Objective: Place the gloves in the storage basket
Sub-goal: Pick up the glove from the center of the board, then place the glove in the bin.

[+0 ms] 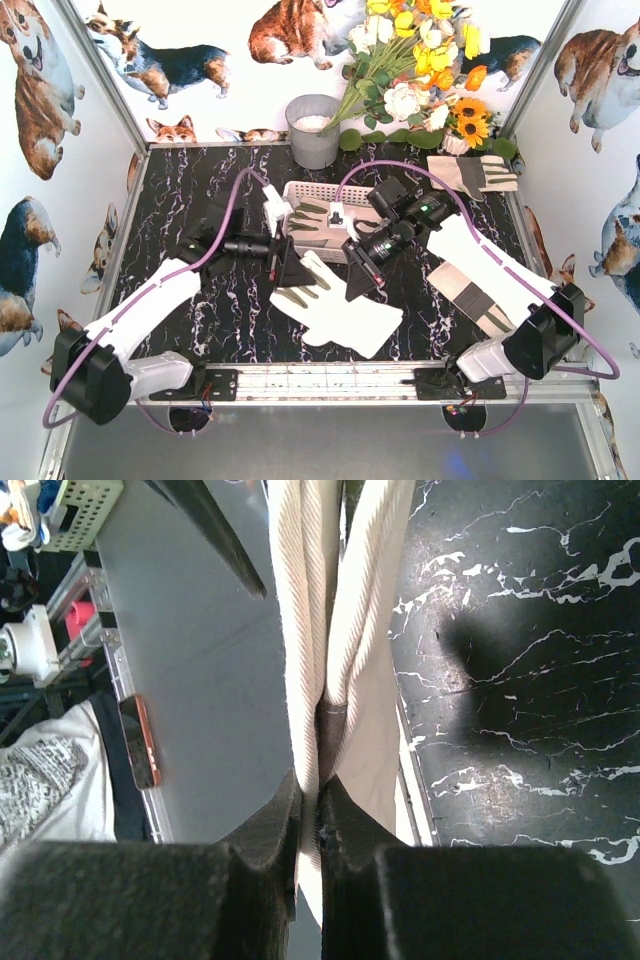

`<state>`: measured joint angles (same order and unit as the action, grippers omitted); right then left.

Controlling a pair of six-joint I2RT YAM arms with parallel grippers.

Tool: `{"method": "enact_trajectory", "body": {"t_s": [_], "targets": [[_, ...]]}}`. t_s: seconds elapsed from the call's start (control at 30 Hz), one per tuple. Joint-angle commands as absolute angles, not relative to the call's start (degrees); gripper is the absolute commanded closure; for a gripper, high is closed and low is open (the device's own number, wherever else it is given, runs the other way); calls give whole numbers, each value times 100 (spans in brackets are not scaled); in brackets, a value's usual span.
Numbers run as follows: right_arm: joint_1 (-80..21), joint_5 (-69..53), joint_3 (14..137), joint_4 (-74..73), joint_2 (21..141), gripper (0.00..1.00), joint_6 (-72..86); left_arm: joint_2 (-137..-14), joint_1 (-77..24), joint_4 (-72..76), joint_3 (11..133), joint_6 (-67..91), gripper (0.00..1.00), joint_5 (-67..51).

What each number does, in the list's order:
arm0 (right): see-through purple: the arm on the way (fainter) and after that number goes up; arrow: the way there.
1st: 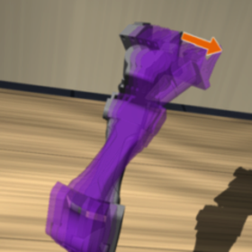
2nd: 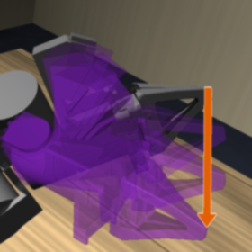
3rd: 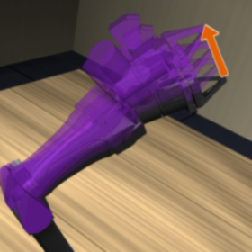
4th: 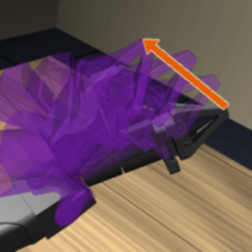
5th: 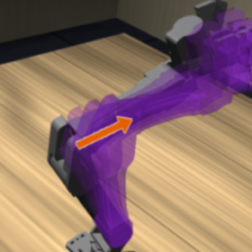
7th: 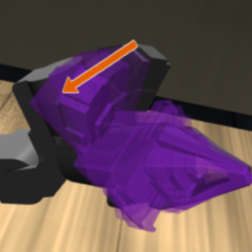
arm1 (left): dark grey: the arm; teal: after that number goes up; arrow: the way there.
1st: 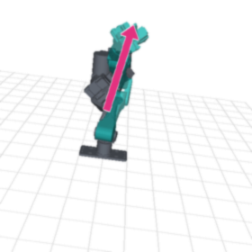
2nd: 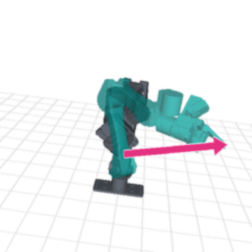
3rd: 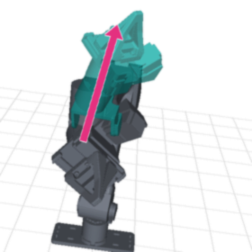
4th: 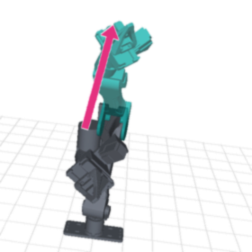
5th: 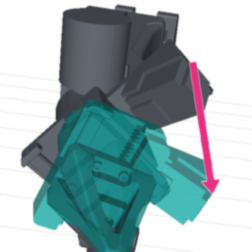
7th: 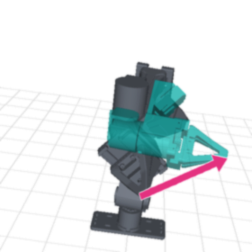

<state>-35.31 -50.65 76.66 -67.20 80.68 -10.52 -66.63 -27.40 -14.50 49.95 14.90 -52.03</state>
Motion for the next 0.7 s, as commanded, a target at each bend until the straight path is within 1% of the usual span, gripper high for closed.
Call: {"method": "enact_trajectory", "body": {"t_s": [0.0, 0.1, 0.13, 0.23, 0.37, 0.43, 0.47, 0.5, 0.67], "targets": [[-3591, -5233, 8053, -6800, 8131, 100, -1429, -6893, -2940, -1773, 5240, 1054, 0, -6029], [-3586, -4933, 8126, -6793, 8168, 100, -1433, -6934, -2949, -1817, 5158, 1014, 4, -6129], [-3586, -4856, 8144, -6775, 8175, 100, -1433, -6935, -2951, -1789, 5106, 1046, 9, -6153], [-3586, -4719, 8165, -6645, 8220, 100, -1300, -6889, -3000, -1529, 4935, 1276, 33, -6168], [-3579, -4675, 8173, -6491, 8332, 100, -1175, -6858, -3095, -1444, 4820, 1369, 51, -5991], [-3569, -4591, 8180, -6425, 8384, 100, -1125, -6863, -3094, -1569, 4839, 1271, 68, -5645], [-3570, -4494, 8205, -6410, 8428, 100, -1113, -6864, -3094, -1607, 4862, 1259, 83, -5408], [-3561, -4332, 8249, -6412, 8474, 100, -1113, -6864, -3094, -1619, 4883, 1280, 100, -5112], [-3533, -3036, 8718, -6416, 8795, 100, -1110, -6836, -3102, -359, 4657, 2107, 100, -4134]]}}
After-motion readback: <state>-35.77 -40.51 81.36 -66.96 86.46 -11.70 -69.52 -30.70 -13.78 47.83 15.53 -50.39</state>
